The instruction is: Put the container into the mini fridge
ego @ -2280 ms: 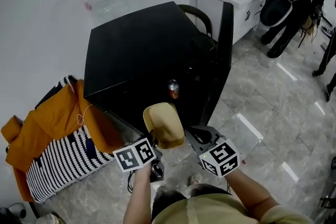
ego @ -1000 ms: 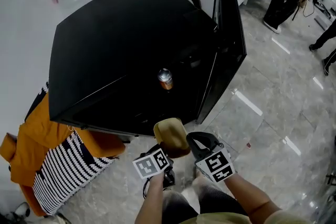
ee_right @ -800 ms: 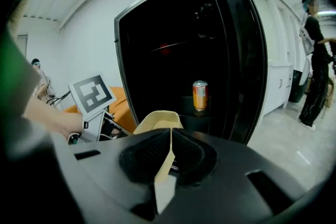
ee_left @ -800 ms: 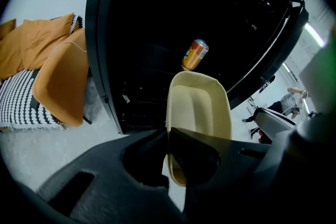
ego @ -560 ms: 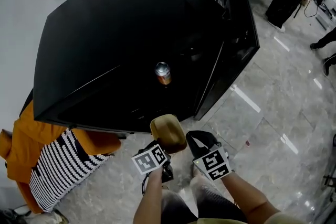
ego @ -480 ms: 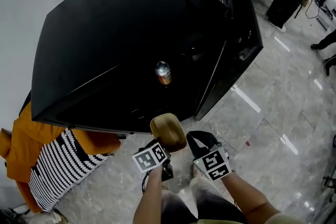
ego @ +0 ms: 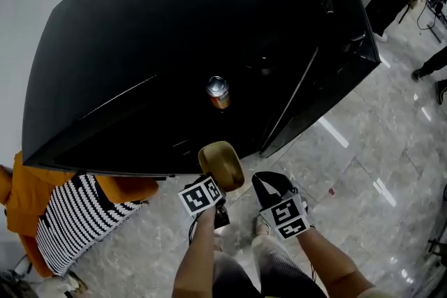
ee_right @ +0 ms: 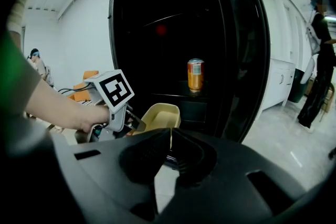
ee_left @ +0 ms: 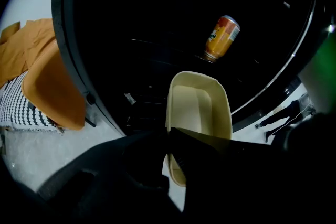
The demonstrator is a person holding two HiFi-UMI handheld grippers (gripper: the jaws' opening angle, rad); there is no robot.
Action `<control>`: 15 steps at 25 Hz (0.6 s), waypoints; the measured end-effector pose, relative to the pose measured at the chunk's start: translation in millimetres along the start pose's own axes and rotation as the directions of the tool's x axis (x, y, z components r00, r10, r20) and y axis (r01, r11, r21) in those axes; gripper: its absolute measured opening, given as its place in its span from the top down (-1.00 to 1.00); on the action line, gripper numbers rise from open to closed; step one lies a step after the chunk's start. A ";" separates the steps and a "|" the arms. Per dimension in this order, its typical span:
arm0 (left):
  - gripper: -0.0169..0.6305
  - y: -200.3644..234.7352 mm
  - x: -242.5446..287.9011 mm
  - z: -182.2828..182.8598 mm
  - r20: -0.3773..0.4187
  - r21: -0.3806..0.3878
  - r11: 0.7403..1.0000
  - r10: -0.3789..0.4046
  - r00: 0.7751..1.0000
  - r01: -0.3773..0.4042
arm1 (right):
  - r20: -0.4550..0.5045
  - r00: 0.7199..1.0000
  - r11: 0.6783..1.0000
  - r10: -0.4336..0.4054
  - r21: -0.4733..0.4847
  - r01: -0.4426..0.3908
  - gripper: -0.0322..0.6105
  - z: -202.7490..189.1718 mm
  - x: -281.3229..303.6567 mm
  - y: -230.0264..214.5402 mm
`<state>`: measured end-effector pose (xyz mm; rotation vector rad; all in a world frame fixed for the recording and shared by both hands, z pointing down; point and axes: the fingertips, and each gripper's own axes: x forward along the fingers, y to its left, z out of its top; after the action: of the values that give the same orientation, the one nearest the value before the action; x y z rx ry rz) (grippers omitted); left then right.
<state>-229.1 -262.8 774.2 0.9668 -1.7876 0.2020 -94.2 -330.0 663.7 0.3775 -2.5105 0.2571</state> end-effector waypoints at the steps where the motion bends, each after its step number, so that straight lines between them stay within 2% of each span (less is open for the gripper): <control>1: 0.86 1.2 4.6 2.4 0.005 -0.005 1.000 0.006 1.000 -0.006 | -0.004 1.000 1.000 -0.002 0.001 0.002 0.80 -2.4 1.0 -2.1; 6: 0.86 1.0 26.2 17.5 0.032 -0.027 0.999 0.025 0.999 -0.024 | -0.033 0.999 1.000 -0.002 -0.001 0.002 0.80 -15.2 3.1 -4.4; 9: 0.86 -1.1 36.2 24.5 0.045 -0.079 0.997 0.025 0.999 -0.021 | -0.043 0.999 1.000 0.001 -0.008 -0.001 0.80 -20.3 4.3 -3.4; 13: 0.86 -3.1 46.3 27.7 0.054 -0.200 0.980 0.014 0.998 -0.003 | -0.045 0.999 1.000 -0.003 -0.006 0.003 0.80 -22.5 8.4 -5.6; 15: 0.86 -0.9 51.6 27.8 0.062 -0.326 0.945 0.007 0.998 0.013 | -0.044 0.999 1.000 -0.001 -0.003 0.000 0.80 -22.4 10.8 -4.4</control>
<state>-254.9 -305.2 805.5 0.7438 -1.8053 -0.1267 -89.7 -330.5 688.6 0.3673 -2.4675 0.2584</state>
